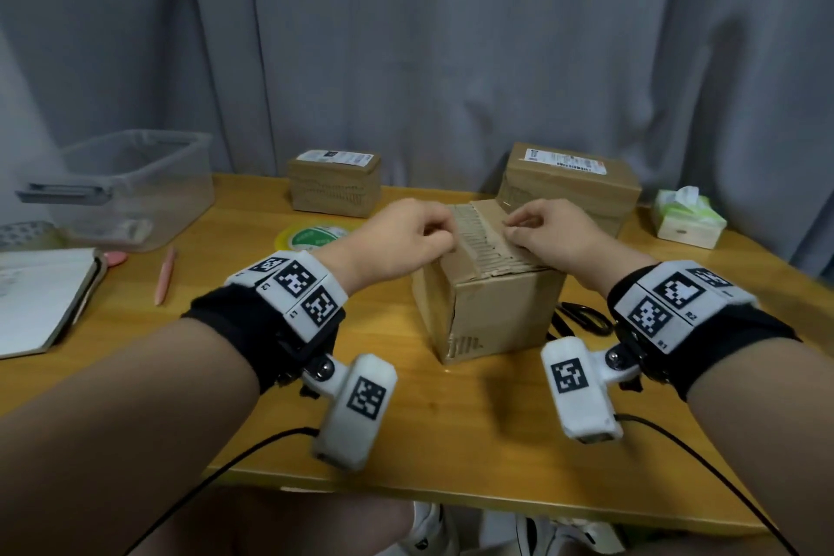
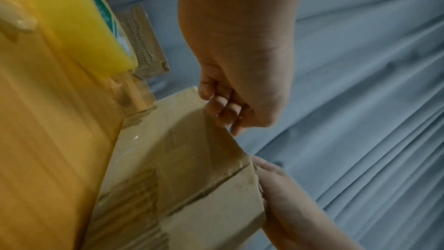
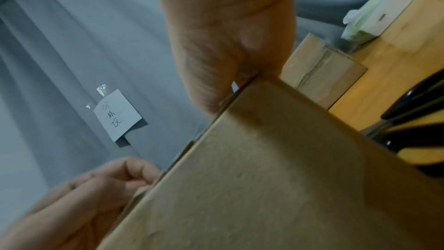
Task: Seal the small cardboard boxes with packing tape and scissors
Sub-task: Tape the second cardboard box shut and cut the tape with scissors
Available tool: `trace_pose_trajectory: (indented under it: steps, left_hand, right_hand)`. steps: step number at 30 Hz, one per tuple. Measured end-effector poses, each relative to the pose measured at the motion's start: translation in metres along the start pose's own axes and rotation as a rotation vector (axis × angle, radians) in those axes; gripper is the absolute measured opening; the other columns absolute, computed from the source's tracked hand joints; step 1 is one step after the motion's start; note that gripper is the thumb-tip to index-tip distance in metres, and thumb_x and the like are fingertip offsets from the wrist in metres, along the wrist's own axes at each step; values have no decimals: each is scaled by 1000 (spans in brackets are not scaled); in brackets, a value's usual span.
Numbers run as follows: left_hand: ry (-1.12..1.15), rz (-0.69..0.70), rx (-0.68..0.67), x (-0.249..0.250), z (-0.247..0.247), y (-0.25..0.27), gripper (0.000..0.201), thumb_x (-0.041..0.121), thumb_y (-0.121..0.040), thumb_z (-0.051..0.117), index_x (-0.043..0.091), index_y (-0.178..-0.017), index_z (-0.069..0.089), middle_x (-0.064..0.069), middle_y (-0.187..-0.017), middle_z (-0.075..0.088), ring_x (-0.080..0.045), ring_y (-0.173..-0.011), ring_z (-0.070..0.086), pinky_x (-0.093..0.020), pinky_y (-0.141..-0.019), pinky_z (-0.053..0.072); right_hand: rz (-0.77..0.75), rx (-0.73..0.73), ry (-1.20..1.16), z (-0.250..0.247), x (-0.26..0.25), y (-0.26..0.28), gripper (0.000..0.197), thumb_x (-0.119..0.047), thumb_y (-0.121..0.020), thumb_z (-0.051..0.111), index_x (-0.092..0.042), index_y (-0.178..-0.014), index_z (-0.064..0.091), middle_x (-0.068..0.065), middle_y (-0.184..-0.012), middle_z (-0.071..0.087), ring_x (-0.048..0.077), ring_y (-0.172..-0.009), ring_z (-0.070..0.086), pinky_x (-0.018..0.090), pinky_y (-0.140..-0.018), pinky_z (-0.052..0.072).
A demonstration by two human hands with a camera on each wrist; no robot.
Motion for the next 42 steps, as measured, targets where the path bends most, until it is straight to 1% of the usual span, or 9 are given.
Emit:
trace_pose_trajectory:
  steps: [5, 8, 15, 20, 24, 28, 31, 36, 42]
  left_hand:
    - [-318, -3, -93, -17, -14, -21, 52, 6, -86, 55, 28, -133, 51, 0, -139, 40, -17, -132, 34, -28, -113, 25]
    - [-352, -53, -236, -29, -6, -26, 60, 13, -90, 57, 26, -145, 36, -3, -152, 29, -16, -140, 24, -16, -107, 15]
    - [-336, -84, -28, -42, -24, -17, 39, 26, -84, 63, 27, -123, 61, 2, -111, 46, -15, -107, 50, -24, -95, 40]
    - [-243, -188, 192, -42, -41, -3, 21, 23, -91, 51, 11, -94, 68, -3, -85, 65, -22, -81, 61, -27, -66, 45]
    - [-195, -223, 111, -51, -28, 5, 32, 34, -94, 54, 10, -108, 69, -4, -100, 68, -19, -93, 61, -31, -81, 50]
    - [-167, -155, 245, -46, -27, 11, 32, 33, -93, 57, 8, -104, 72, -5, -101, 68, -18, -93, 60, -28, -80, 47]
    - [-126, -149, 306, -46, -28, 14, 25, 29, -92, 59, 9, -102, 72, -3, -97, 68, -15, -91, 60, -24, -76, 44]
    - [-24, -210, 296, -52, -33, 13, 18, 24, -88, 65, 9, -96, 70, -1, -84, 66, -13, -75, 55, -27, -69, 45]
    - [71, -244, 217, -59, -37, 16, 14, 14, -94, 55, 7, -99, 66, -2, -75, 62, -13, -62, 53, -25, -59, 46]
  right_hand:
    - [5, 43, -144, -7, 6, 3, 18, -5, -89, 64, -20, -99, 68, -6, -94, 59, 14, -95, 55, 26, -82, 46]
    - [-11, 55, -102, -10, 2, 1, 33, 7, -86, 59, -18, -107, 66, -9, -96, 53, 11, -99, 51, 23, -80, 42]
    - [-69, 37, 134, -9, -22, 8, 18, -27, -88, 65, -20, -105, 69, -1, -108, 64, 15, -100, 57, 34, -85, 51]
    - [-27, -217, 582, 23, -29, 8, 65, -60, -94, 36, -16, -139, 48, 7, -141, 50, 27, -125, 48, 38, -100, 42]
    - [-67, -276, 631, 42, -31, 5, 62, -52, -101, 20, -13, -148, 30, 15, -151, 34, 33, -138, 33, 49, -114, 25]
    - [-229, -139, 491, 32, -28, 4, 51, -44, -101, 33, -16, -142, 44, 10, -144, 47, 29, -132, 41, 43, -110, 33]
    - [-255, -114, 594, 34, -40, 6, 59, -62, -94, 32, -26, -136, 51, 7, -134, 55, 29, -122, 47, 49, -100, 42]
    - [-194, -364, 704, 62, -47, 17, 107, -88, -71, 32, -21, -152, 18, 7, -159, 15, 31, -145, 16, 55, -116, 13]
    - [-422, -254, 651, 49, -47, 17, 92, -71, -74, 59, -31, -150, 26, -9, -156, 26, 16, -142, 26, 33, -112, 25]
Point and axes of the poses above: each hand's wrist, its own y-axis away from the middle knuckle, its own z-axis out of the palm, x = y × z, the point moved 6 cm from there along -y, towards the middle knuckle
